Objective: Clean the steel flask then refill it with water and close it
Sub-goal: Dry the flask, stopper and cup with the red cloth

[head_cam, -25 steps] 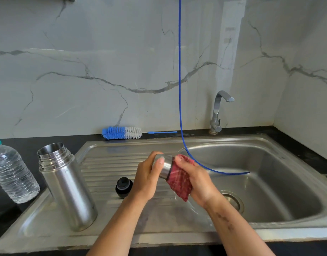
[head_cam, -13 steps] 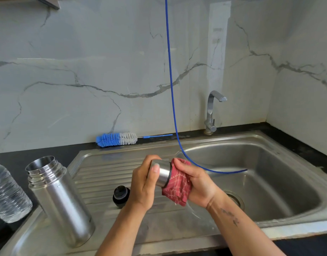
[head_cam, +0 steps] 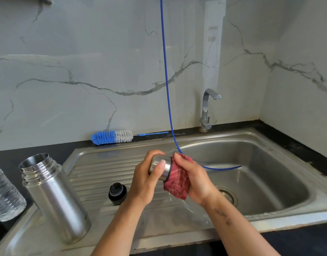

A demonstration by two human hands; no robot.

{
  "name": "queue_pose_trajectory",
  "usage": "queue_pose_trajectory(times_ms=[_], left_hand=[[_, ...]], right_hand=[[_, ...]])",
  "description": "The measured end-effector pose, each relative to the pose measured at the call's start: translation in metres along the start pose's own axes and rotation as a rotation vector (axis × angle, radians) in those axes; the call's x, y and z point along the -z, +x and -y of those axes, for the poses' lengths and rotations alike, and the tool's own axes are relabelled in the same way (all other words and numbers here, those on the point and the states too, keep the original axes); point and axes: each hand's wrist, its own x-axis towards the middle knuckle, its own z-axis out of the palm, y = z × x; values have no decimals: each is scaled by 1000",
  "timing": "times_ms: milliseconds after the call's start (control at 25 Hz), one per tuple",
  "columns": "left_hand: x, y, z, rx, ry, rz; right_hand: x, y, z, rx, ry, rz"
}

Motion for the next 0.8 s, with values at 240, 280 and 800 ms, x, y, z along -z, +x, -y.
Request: queue_pose_trajectory(times_ms=[240, 280, 800], left_hand=[[9, -2, -2, 131, 2, 4], [12, -3, 0, -17, 37, 28], [6, -3, 5, -143, 67, -15]], right_hand=[[-11, -4, 2, 84, -128, 58], [-6, 0, 2, -45, 103, 97], [-19, -4, 14, -151, 287, 44]])
